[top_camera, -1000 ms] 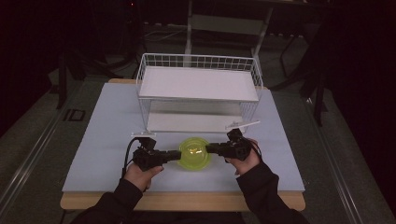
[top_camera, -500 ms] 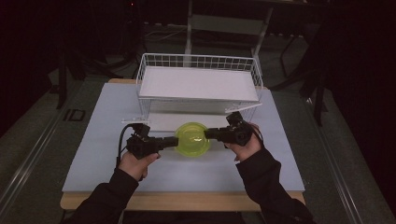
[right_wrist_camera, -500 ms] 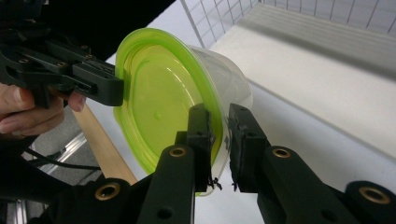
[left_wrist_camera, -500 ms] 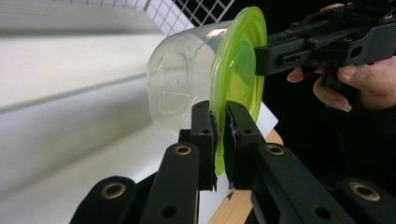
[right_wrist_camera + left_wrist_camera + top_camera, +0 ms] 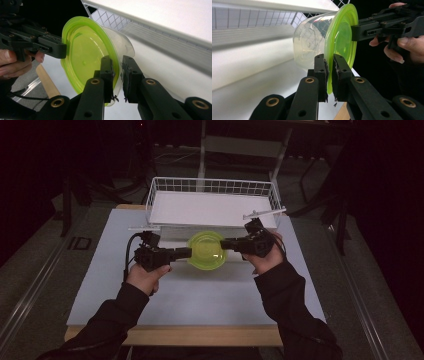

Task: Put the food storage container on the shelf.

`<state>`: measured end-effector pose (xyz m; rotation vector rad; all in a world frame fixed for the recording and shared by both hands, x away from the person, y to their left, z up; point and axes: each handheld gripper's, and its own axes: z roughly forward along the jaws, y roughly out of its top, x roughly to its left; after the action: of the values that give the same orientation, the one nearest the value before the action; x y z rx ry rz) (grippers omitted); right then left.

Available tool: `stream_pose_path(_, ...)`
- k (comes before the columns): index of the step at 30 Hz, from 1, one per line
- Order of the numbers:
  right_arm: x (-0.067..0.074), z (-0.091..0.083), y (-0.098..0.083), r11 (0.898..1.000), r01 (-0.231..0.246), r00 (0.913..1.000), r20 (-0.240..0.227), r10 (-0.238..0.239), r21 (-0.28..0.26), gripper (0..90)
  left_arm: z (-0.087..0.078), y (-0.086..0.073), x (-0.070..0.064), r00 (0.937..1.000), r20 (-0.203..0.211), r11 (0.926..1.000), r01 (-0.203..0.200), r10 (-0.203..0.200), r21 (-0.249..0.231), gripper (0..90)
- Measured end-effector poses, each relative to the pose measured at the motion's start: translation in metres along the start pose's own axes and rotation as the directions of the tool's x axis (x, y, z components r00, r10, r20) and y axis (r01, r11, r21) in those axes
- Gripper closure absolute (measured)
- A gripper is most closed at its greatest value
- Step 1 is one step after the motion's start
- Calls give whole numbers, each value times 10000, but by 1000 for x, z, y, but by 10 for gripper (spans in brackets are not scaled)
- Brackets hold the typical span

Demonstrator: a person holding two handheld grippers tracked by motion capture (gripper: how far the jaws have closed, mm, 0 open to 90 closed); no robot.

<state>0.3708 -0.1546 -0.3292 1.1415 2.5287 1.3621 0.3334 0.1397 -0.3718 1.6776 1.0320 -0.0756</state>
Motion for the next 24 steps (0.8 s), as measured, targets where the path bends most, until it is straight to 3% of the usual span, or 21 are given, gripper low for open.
stream_pose_path(11, -7, -13, 32, 9998, -105, 9993, 361, 110, -147, 799, 4, 39, -3, 9996, -224, 9998, -177, 175, -64, 832)
stream_pose_path(24, -20, -14, 65, 9979, -574, 9976, 373, 585, -297, 798, 7, 75, 4, 9996, -280, 9999, 26, -31, -167, 831)
